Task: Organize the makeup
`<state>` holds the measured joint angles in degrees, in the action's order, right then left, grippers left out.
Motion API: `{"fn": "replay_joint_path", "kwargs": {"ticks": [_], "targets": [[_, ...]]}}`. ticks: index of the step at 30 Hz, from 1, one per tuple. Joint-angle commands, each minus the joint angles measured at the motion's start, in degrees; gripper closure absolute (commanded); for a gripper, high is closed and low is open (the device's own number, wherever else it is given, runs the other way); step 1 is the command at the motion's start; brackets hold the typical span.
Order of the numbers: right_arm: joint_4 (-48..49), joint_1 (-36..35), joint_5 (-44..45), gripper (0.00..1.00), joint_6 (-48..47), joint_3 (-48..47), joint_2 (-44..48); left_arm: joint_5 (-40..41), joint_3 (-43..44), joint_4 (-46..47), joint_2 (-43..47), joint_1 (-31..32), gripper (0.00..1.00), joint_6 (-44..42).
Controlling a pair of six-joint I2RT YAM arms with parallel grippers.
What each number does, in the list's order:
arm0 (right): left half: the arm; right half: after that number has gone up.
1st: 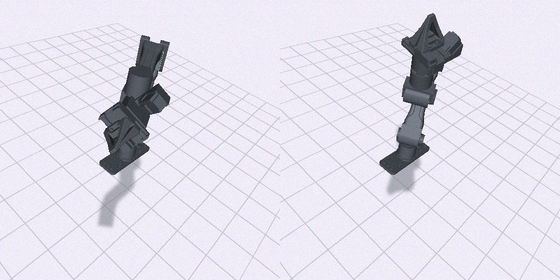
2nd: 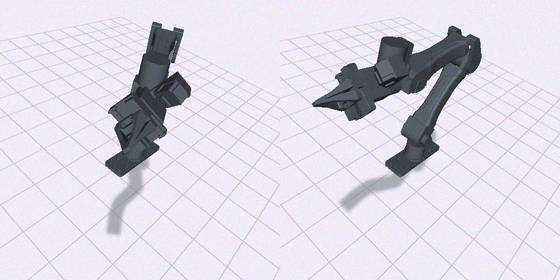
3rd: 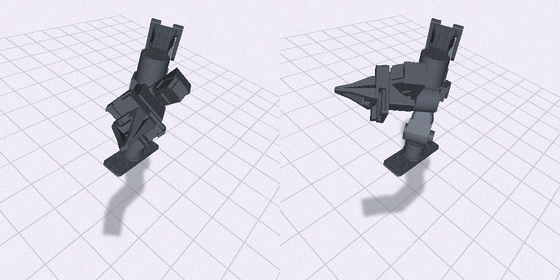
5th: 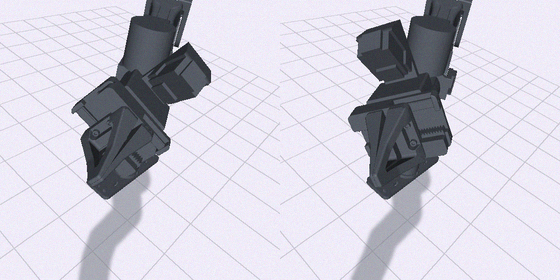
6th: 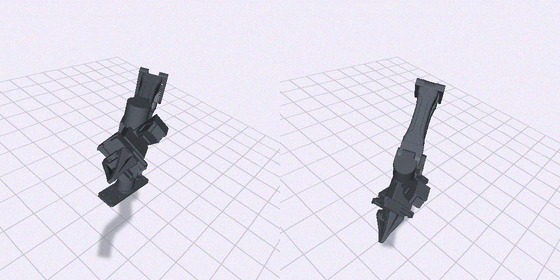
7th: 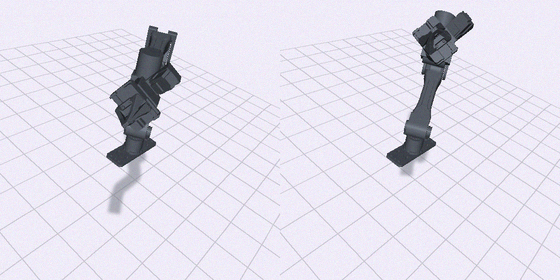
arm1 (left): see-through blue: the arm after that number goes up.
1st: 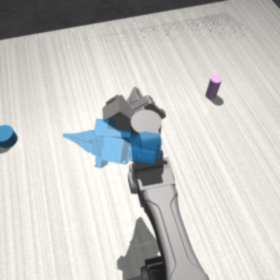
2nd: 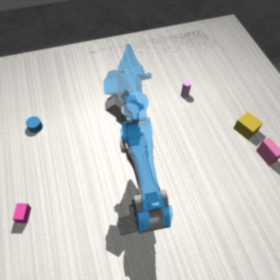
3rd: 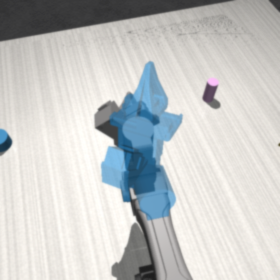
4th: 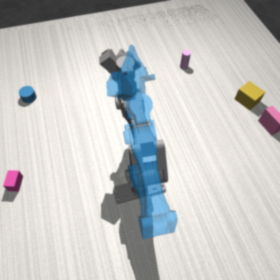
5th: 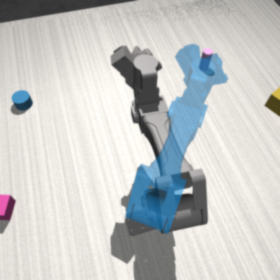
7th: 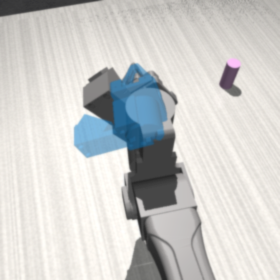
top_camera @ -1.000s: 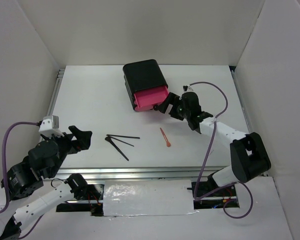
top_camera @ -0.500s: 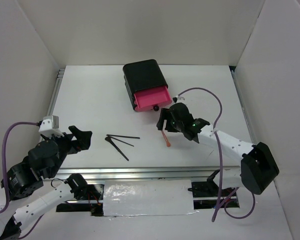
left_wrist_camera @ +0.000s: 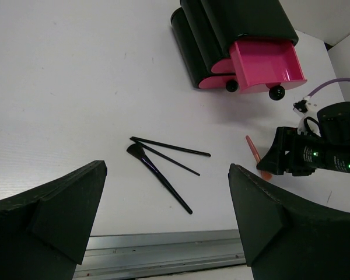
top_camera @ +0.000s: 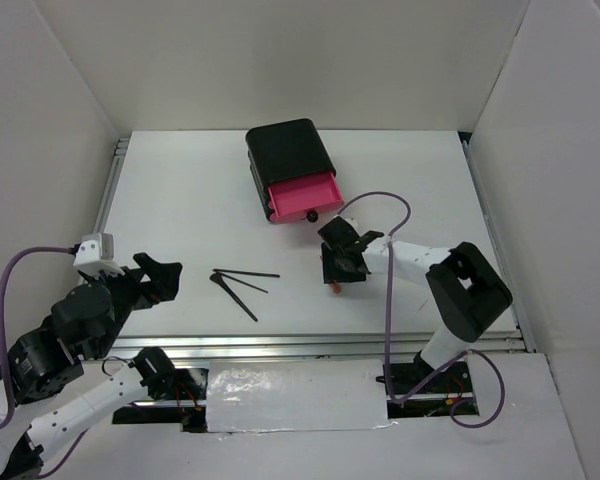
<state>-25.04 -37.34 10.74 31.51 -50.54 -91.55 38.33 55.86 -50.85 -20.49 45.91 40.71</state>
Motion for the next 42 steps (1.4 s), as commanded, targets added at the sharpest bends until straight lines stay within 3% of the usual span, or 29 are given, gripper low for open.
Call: {"fn": "replay_joint_path", "kwargs": {"ticks": [1,5,8,9,10,15,21,22,26,27,31,34,38,42], "targets": [[-1.77,-1.59,1.82,0.36,-0.66,-2.98,-3.54,0.43,0.22,1.63,0.54,0.23,0.01,-0.19],[-3.87,-2.03,2.18,0.51,-0.48,-4.91,-6.88,0.17,0.13,1.81,0.01,0.23,0.01,-0.45],[-5.72,-2.82,2.44,0.78,-0.57,-7.02,-9.52,0.08,0.13,1.81,-0.08,0.23,0.01,-0.37],[-5.9,-3.43,2.44,0.98,-0.57,-7.37,-9.87,0.08,0.13,1.72,0.01,0.23,0.0,-0.37],[-5.99,-3.96,2.53,1.0,-0.31,-7.29,-9.79,0.17,0.13,1.81,0.01,0.23,0.01,-0.45],[-3.71,-8.34,-3.78,1.0,0.22,-4.57,-2.87,-0.09,-0.04,1.98,0.01,0.23,0.01,-0.63],[6.81,-10.47,-24.5,1.0,0.74,-2.37,18.37,-0.27,0.13,1.98,-0.87,0.23,0.01,-0.72],[8.06,-10.47,-24.63,1.0,1.79,-2.63,20.6,-0.01,0.04,1.9,-0.69,0.23,0.01,-0.63],[13.51,-10.47,-10.69,1.0,11.28,-4.29,26.68,0.17,0.04,1.81,-0.08,0.23,0.0,-0.45],[14.92,-10.47,-2.39,1.0,15.21,-4.82,26.34,0.17,0.04,1.81,0.19,0.23,0.01,-0.37],[17.03,-9.77,9.8,1.0,24.64,-10.96,20.46,0.7,0.22,1.28,0.1,0.23,0.01,0.07],[17.66,-9.24,15.5,1.0,31.67,-15.18,14.05,1.22,0.31,1.02,0.1,0.23,0.01,0.42],[11.26,-8.63,22.99,1.0,41.59,-26.78,3.25,1.58,0.39,0.75,0.45,0.23,0.01,0.69],[2.2,-5.99,24.07,1.0,46.44,-34.52,-3.98,1.4,0.31,0.84,0.89,0.41,0.01,0.51]]}}
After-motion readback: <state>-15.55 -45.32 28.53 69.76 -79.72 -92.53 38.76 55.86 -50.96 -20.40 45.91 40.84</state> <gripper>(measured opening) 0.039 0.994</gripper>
